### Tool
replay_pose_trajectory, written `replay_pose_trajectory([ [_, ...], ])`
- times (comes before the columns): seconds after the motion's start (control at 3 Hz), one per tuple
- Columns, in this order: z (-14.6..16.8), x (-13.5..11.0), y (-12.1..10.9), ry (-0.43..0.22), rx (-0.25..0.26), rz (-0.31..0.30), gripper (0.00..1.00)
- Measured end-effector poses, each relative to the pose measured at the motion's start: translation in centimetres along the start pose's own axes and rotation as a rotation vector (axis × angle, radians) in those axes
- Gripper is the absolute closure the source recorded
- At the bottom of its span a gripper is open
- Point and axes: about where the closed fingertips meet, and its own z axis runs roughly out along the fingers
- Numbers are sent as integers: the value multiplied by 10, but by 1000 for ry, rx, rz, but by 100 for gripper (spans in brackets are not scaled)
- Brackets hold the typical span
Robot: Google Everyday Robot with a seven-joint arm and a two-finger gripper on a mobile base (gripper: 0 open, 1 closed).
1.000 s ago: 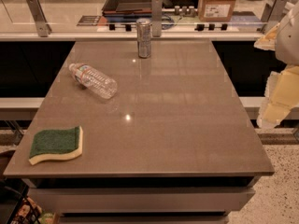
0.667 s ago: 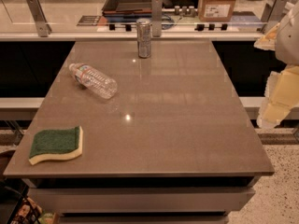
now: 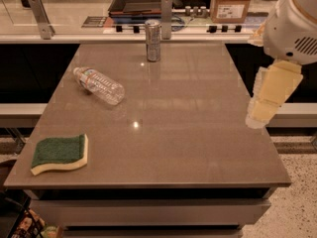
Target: Place water bottle upright
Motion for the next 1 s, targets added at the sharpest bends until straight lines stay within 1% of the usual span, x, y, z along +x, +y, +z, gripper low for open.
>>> replay_pose_trajectory([
  [0.33,9,-31,-3,-8,-36,49,0],
  [0.67,22,-58,-9,-12,-81,125,0],
  [1.0,34,-92,-15,-26,-116,193,0],
])
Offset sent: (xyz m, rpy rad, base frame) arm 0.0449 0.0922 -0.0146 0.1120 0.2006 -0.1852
